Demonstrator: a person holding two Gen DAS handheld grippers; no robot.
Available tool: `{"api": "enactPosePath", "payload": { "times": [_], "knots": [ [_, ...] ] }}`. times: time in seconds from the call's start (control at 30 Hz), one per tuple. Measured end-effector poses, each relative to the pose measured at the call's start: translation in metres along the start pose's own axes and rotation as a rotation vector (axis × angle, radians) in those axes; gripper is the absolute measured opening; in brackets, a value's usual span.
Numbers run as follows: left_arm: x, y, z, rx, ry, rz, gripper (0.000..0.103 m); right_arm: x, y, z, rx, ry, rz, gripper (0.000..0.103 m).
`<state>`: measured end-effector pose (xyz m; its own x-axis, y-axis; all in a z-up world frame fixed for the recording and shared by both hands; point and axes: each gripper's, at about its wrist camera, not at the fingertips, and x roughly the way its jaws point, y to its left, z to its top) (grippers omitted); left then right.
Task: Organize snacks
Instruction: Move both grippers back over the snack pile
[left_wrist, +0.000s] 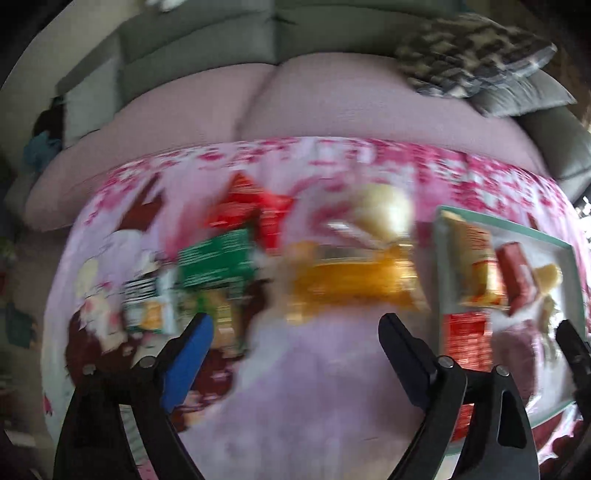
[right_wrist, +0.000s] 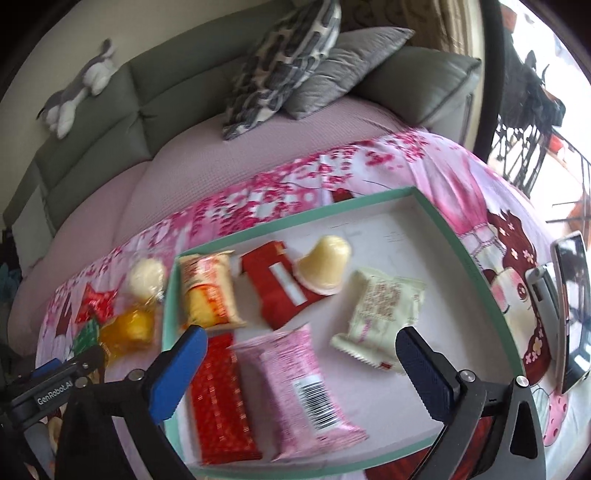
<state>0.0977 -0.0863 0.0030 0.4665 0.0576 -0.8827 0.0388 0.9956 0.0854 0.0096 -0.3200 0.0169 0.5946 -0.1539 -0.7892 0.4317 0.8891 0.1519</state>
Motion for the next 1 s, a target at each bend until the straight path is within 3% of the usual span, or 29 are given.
{"api": "enactPosePath", "payload": {
  "times": [0.23,0.43,0.7,1.0],
  "knots": [
    [-0.001,0.065,-0.008,-0.086,-0.023,0.066,0.092,-0.007,0.038,-0.010,-0.022,-0.017,0.051,0.103],
    [0.009,0.114,-0.010,-0.162,-0.013,0.059,0.092,-0.007,0.087,-0.025,-0.170,-0.028,0.018,0.103],
    [0.024,0.184,-0.013,-0.297,0.037,0.047,0.092,0.002,0.149,-0.047,-0.291,0.033,0.058,0.103],
    [0.047,0.210,-0.012,-0.300,0.076,-0.014,0.092,0.026,0.202,-0.065,-0.310,0.177,0.069,0.103]
  ]
}}
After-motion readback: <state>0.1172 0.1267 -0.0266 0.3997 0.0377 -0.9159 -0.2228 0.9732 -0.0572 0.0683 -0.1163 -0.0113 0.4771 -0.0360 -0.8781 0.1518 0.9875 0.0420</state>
